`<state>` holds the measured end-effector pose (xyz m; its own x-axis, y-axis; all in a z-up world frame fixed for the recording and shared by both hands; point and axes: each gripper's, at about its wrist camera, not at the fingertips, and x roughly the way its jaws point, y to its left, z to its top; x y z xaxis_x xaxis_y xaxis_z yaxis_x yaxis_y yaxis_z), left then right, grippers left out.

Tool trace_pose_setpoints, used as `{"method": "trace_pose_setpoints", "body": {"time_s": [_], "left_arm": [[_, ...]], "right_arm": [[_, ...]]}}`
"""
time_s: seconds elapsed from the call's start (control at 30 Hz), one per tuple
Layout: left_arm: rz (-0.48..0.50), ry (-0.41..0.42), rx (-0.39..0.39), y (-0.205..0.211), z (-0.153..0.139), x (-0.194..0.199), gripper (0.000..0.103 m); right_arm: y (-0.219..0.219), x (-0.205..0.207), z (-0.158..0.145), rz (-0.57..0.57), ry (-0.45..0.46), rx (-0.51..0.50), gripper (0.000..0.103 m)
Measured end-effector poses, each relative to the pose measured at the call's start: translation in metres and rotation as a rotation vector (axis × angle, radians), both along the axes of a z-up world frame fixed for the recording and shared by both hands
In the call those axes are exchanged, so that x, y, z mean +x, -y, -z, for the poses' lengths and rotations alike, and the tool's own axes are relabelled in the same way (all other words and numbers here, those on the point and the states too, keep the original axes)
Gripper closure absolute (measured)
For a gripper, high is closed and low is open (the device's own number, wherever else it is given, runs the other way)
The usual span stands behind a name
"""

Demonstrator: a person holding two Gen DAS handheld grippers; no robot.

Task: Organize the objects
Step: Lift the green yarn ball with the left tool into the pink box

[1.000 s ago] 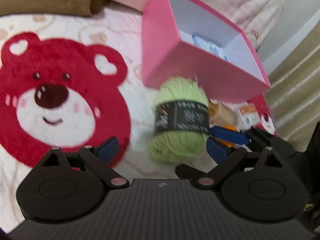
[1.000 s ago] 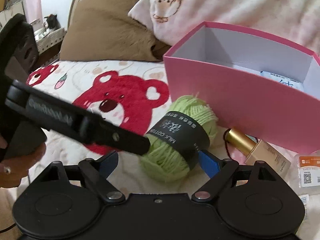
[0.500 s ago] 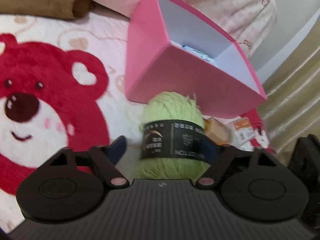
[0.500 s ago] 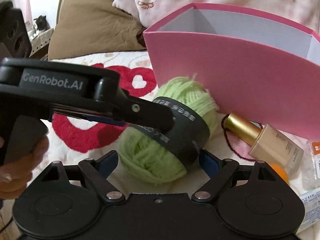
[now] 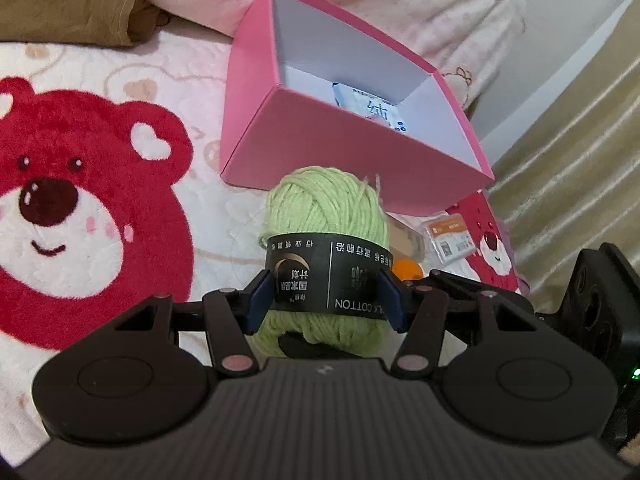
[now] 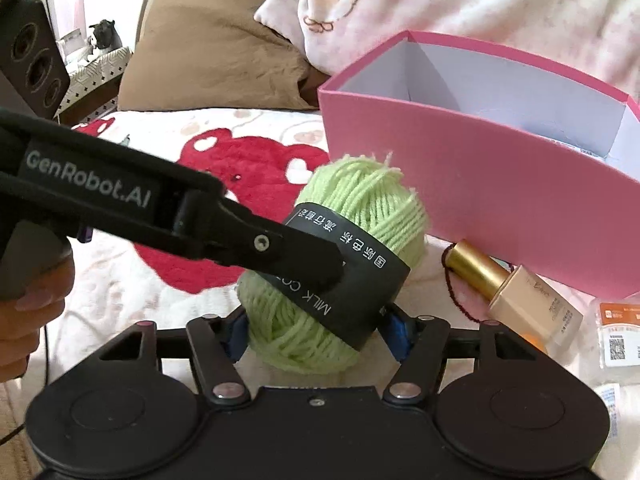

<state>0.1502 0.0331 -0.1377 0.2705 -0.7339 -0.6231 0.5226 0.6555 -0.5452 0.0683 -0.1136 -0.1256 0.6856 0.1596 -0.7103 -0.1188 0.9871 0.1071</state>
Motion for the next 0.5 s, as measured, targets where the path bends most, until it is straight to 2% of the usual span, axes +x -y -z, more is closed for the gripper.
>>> {"method": "trace_pose_setpoints", "body": {"time_s": [0.3, 0.5], "left_arm": [[-0.020, 0.037, 0.019, -0.006, -0.037, -0.026, 0.047], [-0.014, 0.075, 0.021, -0.001, -0.069, -0.040, 0.047]], "right_arm": [[-0.006, -0.016, -0.035, -0.035, 0.034, 0.010, 0.034], [-0.003, -0.024, -0.067, -0.058, 0.059, -0.026, 0.034]]}}
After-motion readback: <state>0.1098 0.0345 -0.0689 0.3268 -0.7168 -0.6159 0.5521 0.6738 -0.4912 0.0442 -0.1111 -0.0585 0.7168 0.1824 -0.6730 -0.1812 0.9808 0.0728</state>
